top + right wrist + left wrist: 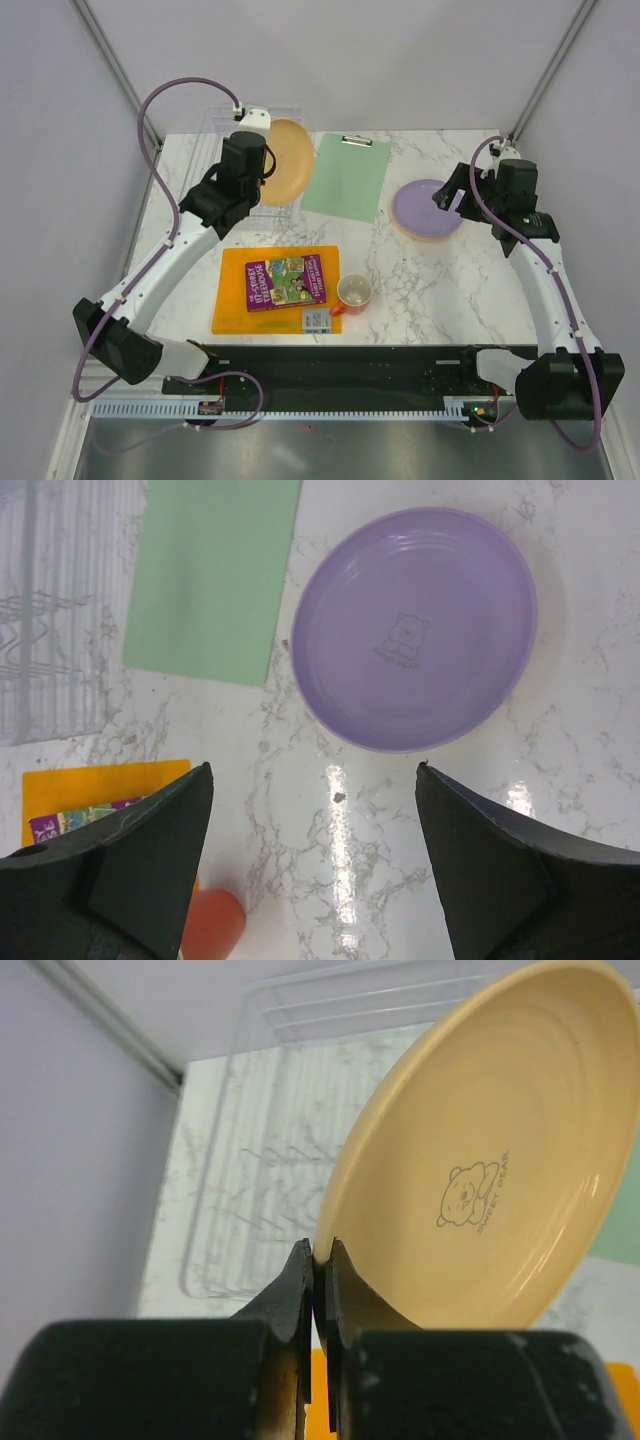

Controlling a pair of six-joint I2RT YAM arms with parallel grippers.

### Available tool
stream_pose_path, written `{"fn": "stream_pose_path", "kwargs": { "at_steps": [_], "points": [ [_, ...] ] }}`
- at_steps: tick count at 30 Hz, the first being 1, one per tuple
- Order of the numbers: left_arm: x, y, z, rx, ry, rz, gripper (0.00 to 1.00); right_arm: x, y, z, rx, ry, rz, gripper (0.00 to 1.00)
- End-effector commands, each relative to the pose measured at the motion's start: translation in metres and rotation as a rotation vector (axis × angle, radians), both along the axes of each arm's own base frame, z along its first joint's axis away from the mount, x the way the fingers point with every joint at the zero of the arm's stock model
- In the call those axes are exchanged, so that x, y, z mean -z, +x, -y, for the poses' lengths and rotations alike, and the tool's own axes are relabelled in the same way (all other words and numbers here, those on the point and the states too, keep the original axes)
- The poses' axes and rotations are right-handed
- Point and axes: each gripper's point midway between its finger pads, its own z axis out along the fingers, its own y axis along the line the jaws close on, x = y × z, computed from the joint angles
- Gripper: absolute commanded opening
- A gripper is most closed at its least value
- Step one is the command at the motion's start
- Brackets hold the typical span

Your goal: Unload the plates from the dish rack

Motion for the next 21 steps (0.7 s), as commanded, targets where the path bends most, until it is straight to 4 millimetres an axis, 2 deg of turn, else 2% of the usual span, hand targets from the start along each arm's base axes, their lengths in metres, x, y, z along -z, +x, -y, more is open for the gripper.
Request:
{"fn": "stream_pose_path", "kwargs": {
  "at_steps": [1,5,6,9,12,14,18,21],
  "points": [
    [-0.015,-0.014,0.052,0.200,-0.350,0.003,0.02,-0.048,-0.006,-0.023,-0.107,0.038,0.128,0.90],
    [-0.013,-0.019,0.087,0.323,-0.492,-0.047,0.02,-0.058,-0.011,-0.042,-0.187,0.118,0.150,0.89],
    [-0.013,-0.022,0.098,0.365,-0.537,-0.065,0.02,-0.062,-0.014,-0.055,-0.228,0.133,0.163,0.89],
    [-0.004,-0.024,0.116,0.427,-0.597,-0.109,0.02,-0.072,-0.021,-0.076,-0.328,0.180,0.203,0.90],
    [0.004,-0.027,0.129,0.470,-0.644,-0.139,0.02,-0.079,-0.028,-0.094,-0.410,0.202,0.226,0.90],
    [0.000,-0.026,0.134,0.488,-0.673,-0.120,0.02,-0.079,-0.030,-0.101,-0.443,0.213,0.229,0.90],
    [0.010,-0.027,0.144,0.523,-0.711,-0.129,0.02,-0.080,-0.037,-0.118,-0.509,0.237,0.244,0.90],
    [0.015,-0.029,0.153,0.556,-0.740,-0.158,0.02,-0.090,-0.042,-0.133,-0.574,0.294,0.302,0.90]
  ]
}}
